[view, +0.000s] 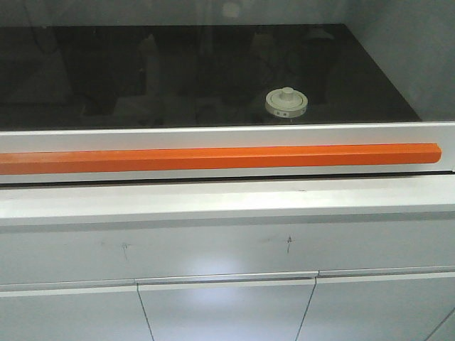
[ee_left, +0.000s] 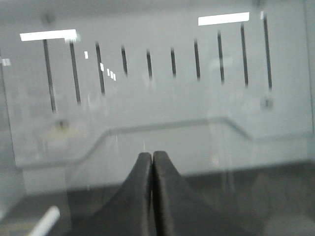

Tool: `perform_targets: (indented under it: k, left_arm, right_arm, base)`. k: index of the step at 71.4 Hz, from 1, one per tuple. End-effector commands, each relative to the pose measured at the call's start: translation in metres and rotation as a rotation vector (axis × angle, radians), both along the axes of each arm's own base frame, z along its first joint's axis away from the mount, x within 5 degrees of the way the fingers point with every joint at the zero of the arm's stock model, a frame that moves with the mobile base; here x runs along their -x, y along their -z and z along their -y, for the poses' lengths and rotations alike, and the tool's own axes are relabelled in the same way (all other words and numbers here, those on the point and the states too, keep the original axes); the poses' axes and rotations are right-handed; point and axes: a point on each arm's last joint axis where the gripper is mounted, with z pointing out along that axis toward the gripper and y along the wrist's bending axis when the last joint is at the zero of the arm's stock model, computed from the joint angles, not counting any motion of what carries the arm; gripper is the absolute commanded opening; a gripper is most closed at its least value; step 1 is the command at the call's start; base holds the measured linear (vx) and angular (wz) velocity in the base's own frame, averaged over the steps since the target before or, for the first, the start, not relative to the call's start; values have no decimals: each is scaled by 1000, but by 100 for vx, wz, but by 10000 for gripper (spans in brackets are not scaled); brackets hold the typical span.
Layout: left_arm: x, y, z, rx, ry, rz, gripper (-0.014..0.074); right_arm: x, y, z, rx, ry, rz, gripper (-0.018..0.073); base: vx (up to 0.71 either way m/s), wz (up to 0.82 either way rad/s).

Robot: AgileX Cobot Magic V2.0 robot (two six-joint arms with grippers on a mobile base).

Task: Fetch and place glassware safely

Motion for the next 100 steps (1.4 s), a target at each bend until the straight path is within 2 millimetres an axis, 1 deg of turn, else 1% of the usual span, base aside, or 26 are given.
perform_targets:
  k: [1, 9, 21, 28, 34, 37, 40, 43, 48, 58, 62, 69, 76, 82, 89, 100]
  left_arm:
    - [-15, -8, 1, 1, 3, 33, -7]
    - [-31, 1, 1, 0, 3, -30, -7]
    - [-47, 16, 1, -2, 2, -142, -7]
    - [-55, 26, 1, -3, 0, -229, -7]
    - [-60, 34, 1, -3, -1, -289, -7]
    - [-61, 38, 1, 0, 0, -293, -7]
    - [-62, 43, 2, 0, 2, -281, -7]
    - [-62, 48, 2, 3, 5, -249, -7]
    - [-61, 62, 2, 10, 9, -217, -7]
    - [-56, 93, 2, 10, 11, -225, -7]
    - [-52, 108, 2, 17, 13, -238, -7]
    - [-46, 126, 3, 24, 16, -228, -7]
    - [-41, 136, 3, 25, 19, -189, -7]
    - [-37, 139, 3, 27, 21, -153, -7]
    - [-36, 139, 3, 27, 22, -131, -7]
    - [-36, 137, 3, 28, 22, -114, -7]
  right_arm:
    - [-21, -4, -1, 19, -4, -7, -4]
    - [-46, 10, 0, 17, -3, -110, -4]
    - [-77, 32, 1, 9, -4, -233, -4]
    - [-85, 42, 1, -8, 1, -312, -4]
    - [-88, 44, 1, -7, -2, -315, -4]
    - [-88, 46, 1, -4, -6, -294, -4]
    - [-86, 49, 0, -3, -14, -259, -4]
    - [-86, 60, -1, -4, -22, -249, -4]
    - [-84, 80, -2, -4, -36, -228, -4]
    - [-77, 118, -6, 5, -72, -178, -4]
    - [-77, 131, -7, 11, -83, -191, -4]
    - [-78, 153, -10, 59, -116, -249, -4]
    - [-85, 167, -14, 116, -162, -286, -4]
    - [-94, 173, -17, 118, -190, -272, -1]
    - [-103, 181, -19, 100, -215, -244, -1]
    - [-118, 201, -19, 93, -226, -247, -1]
  base:
    - [0, 0]
    - [0, 0]
    - [0, 0]
    - [0, 0]
    - [0, 0]
    - [0, 0]
    - [0, 0]
    - [0, 0]
    - [0, 0]
    - [0, 0]
    - [0, 0]
    - [0, 0]
    - [0, 0]
    - [0, 0]
    - [0, 0]
    - [0, 0]
